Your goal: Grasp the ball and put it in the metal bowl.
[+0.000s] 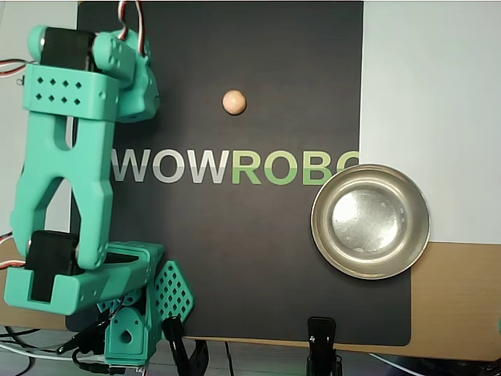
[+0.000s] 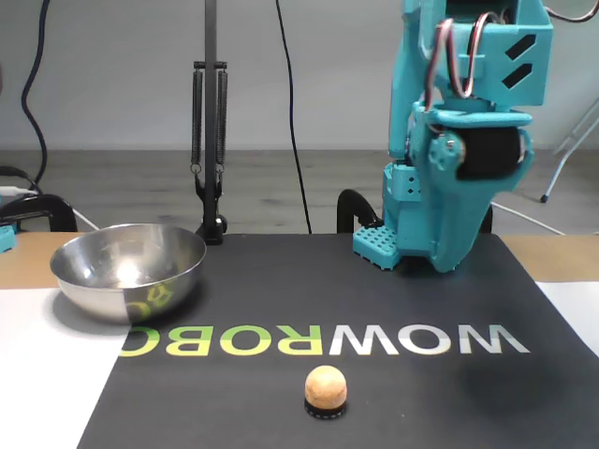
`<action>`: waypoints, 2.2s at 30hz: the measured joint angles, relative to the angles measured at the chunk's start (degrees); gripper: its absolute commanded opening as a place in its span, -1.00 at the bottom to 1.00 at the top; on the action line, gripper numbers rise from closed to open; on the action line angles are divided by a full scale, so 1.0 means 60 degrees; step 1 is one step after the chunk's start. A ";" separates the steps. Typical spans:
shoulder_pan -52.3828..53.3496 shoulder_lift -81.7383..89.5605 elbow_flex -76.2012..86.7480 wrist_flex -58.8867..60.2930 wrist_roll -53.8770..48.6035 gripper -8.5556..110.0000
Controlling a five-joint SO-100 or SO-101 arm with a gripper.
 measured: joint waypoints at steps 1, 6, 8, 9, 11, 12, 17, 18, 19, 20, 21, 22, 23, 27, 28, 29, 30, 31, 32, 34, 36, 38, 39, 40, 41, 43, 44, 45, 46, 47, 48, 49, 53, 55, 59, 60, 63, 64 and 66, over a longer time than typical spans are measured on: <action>0.0000 0.0000 0.0000 0.0000 -0.0410 -0.85; 0.0000 0.0000 0.0000 0.0000 -0.2329 -0.85; 0.0000 0.0000 0.0000 0.0000 -0.3149 -0.85; 0.0000 0.0000 0.0000 0.0000 -0.3530 -0.85; 0.0000 0.0000 0.0000 0.0000 -0.4380 -0.85; 0.0000 0.0000 0.0000 0.0000 -0.4790 -0.85; 0.0000 -0.0088 0.0000 0.0000 -0.6665 -0.85; 0.0000 -0.0146 0.0000 0.0000 -0.6987 -0.85; 0.0000 -0.0220 0.0000 0.0000 -0.7251 -0.85; 0.0000 -0.0308 0.0000 0.0000 -0.7515 -0.85; 0.0000 -0.0381 0.0000 0.0000 -0.7734 -0.85; 0.0000 -0.0439 0.0000 0.0000 -0.7939 -0.85; 0.0029 -0.0498 0.0000 0.0000 -0.8159 -0.85; 0.0322 -0.0601 0.0000 0.0000 -0.9038 -0.85; 0.0337 -0.0601 0.0000 0.0000 -0.9185 -0.85; 0.0322 -0.0601 0.0000 0.0000 -0.9316 -0.85; 0.0366 -0.0601 0.0000 0.0000 -0.9434 -0.85; 0.0483 -0.0601 0.0000 0.0000 -0.9521 -0.85; 0.0615 -0.0601 0.0000 0.0000 -0.9624 -0.85; 0.0732 -0.0601 0.0000 0.0000 -0.9771 -0.85; 0.0806 -0.0601 0.0000 0.0000 -0.9814 -0.85; 0.1011 -0.0601 0.0000 0.0000 -0.9829 -0.85; 0.1069 -0.0601 0.0000 0.0000 -0.9829 -0.85; 0.1099 -0.0601 0.0000 0.0000 -0.9829 -0.85; 0.1099 -0.0601 0.0000 0.0000 -0.9829 -0.85; 0.1143 -0.0601 0.0000 0.0000 -0.9829 -0.85; 0.1245 -0.0601 0.0000 0.0000 -0.9829 -0.85; 0.1304 -0.0601 0.0000 0.0000 -0.9829 -0.85; 0.1318 -0.0601 0.0000 0.0000 -0.9829 -0.85; 0.1274 -0.0601 0.0000 0.0000 -0.9829 -0.85; 0.1245 -0.0601 0.0000 0.0000 -0.9829 -0.85; 0.1260 -0.0601 0.0000 0.0000 -0.9829 -0.85; 0.1348 -0.0601 0.0000 0.0000 -0.9829 -0.85; 0.1289 -0.0601 0.0000 0.0000 -0.9873 -0.85; 0.1567 -0.0601 0.0000 0.0000 -1.0679 -0.85; 0.1626 -0.0601 0.0000 0.0000 -1.0884 -0.85; 0.1714 -0.0601 0.0000 0.0000 -1.1162 -0.85; 0.1729 -0.0601 0.0000 0.0000 -1.1191 -0.85; 0.1787 -0.0601 0.0000 0.0000 -1.1221 -0.85</action>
